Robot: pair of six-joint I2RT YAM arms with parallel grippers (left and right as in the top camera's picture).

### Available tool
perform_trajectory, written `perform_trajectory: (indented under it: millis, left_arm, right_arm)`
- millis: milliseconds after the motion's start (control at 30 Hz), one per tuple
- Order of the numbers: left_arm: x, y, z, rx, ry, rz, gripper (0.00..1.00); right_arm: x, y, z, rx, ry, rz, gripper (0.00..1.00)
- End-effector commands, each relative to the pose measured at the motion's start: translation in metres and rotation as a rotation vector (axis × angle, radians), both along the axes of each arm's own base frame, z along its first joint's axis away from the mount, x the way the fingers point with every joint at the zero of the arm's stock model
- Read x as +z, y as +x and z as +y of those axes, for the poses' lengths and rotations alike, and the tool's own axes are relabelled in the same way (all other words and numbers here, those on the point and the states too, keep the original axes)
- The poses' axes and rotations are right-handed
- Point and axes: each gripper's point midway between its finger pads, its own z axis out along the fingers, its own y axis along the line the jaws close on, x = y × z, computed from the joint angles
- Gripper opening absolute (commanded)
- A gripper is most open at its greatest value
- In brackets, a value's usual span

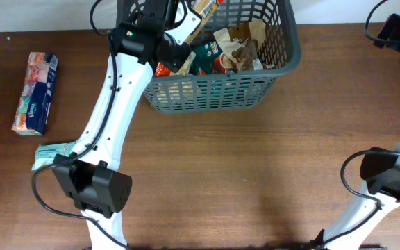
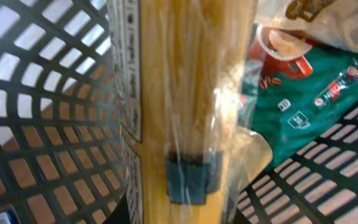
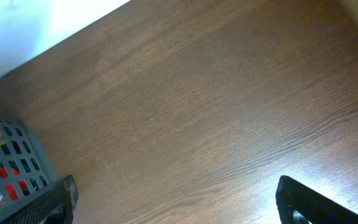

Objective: Pack container
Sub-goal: 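Lift the pasta packet and drop it into the basket, then move the left gripper to the blue Kleenex box and grasp it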

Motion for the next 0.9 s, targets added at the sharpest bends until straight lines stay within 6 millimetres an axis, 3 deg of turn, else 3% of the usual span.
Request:
perform_trajectory:
  millis: [0, 200, 233, 267, 300, 333, 367, 467, 733, 867]
  left_arm:
    - [0.029, -0.005, 0.0, 0.008, -0.068, -0.043, 0.02]
    - [0.02, -0.014, 0.003, 0.015, -0.054, 0.01, 0.02]
    - [0.02, -0.014, 0.003, 0.016, -0.053, 0.01, 0.06]
    - [0.02, -0.014, 0.003, 0.015, -0.054, 0.01, 0.16]
    - [0.02, -0.014, 0.003, 0.016, -0.053, 0.01, 0.35]
    - [0.02, -0.014, 0.003, 0.015, -0.053, 0.01, 0.47]
    - [0.02, -0.014, 0.003, 0.015, -0.053, 0.009, 0.5]
    - [0.02, -0.014, 0.003, 0.015, -0.053, 0.009, 0.54]
    - [0.021, -0.013, 0.003, 0.016, -0.055, 0.001, 0.54]
    - [0.03, 0.0, 0.01, 0.055, -0.025, -0.066, 0.53]
  right_arm:
    - [0.007, -0.003, -0.001, -0.012, -0.009, -0.013, 0.99]
    - [0.007, -0.003, -0.001, -0.012, -0.009, -0.013, 0.99]
    - [0.007, -0.003, -0.001, -0.012, -0.009, -0.013, 0.99]
    - [0.007, -0.003, -0.001, -0.012, -0.009, -0.013, 0.99]
    - [0.007, -0.003, -0.001, -0.012, -0.009, -0.013, 0.99]
    - [0.007, -0.003, -0.001, -0.012, -0.009, -0.013, 0.99]
    - [0.007, -0.003, -0.001, -0.012, -0.009, -0.013, 0.99]
    - [0.007, -0.003, -0.001, -0.012, -0.009, -0.013, 0.99]
    - [0.007, -0.003, -0.001, -0.013, -0.009, -0.013, 0.99]
    - [0.007, -0.003, -0.001, -0.012, -0.009, -0.013, 0.99]
